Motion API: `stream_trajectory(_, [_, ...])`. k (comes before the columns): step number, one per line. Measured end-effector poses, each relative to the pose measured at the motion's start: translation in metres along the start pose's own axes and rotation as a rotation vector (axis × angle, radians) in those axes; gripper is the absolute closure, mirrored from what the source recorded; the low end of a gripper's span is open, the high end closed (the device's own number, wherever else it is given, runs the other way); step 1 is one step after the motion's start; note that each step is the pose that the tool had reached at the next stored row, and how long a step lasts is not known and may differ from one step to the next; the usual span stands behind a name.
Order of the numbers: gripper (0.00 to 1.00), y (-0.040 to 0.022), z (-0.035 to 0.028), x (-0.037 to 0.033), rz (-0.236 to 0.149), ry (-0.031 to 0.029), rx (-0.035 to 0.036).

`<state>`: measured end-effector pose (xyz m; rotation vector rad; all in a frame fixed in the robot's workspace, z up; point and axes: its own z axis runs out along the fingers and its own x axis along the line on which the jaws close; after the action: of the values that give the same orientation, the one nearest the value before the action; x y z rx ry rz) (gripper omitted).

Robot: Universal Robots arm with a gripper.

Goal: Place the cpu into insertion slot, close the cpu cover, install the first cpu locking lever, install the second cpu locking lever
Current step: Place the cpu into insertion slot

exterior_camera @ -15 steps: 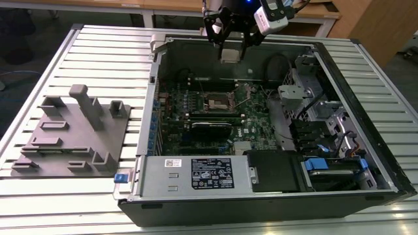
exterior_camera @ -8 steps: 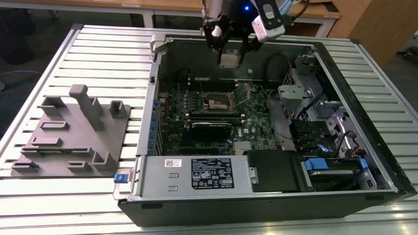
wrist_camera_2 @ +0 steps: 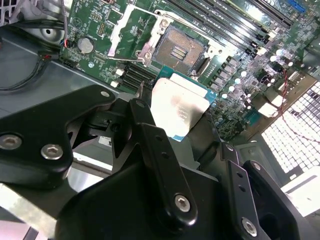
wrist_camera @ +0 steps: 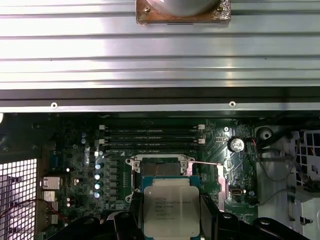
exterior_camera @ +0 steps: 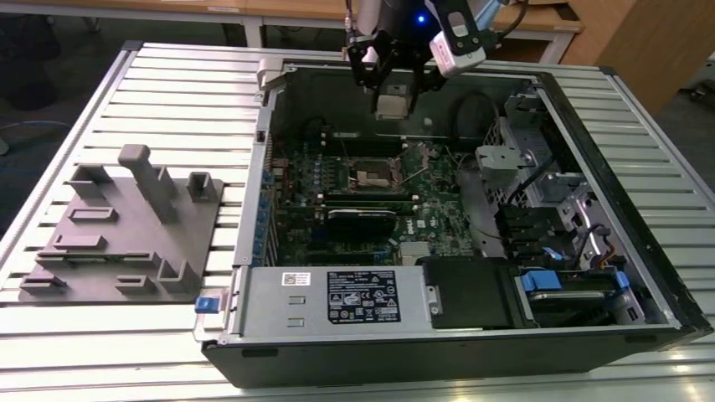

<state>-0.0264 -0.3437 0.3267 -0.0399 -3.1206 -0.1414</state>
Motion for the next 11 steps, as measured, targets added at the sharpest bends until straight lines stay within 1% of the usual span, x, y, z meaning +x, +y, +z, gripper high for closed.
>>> stream_trajectory(4, [0.46, -0.0002, 0.0019, 0.0, 0.0, 0.0, 0.0])
stream_trajectory(11, [0.46, -0.0003, 0.0032, -0.0001, 0.0, 0.0, 0.0])
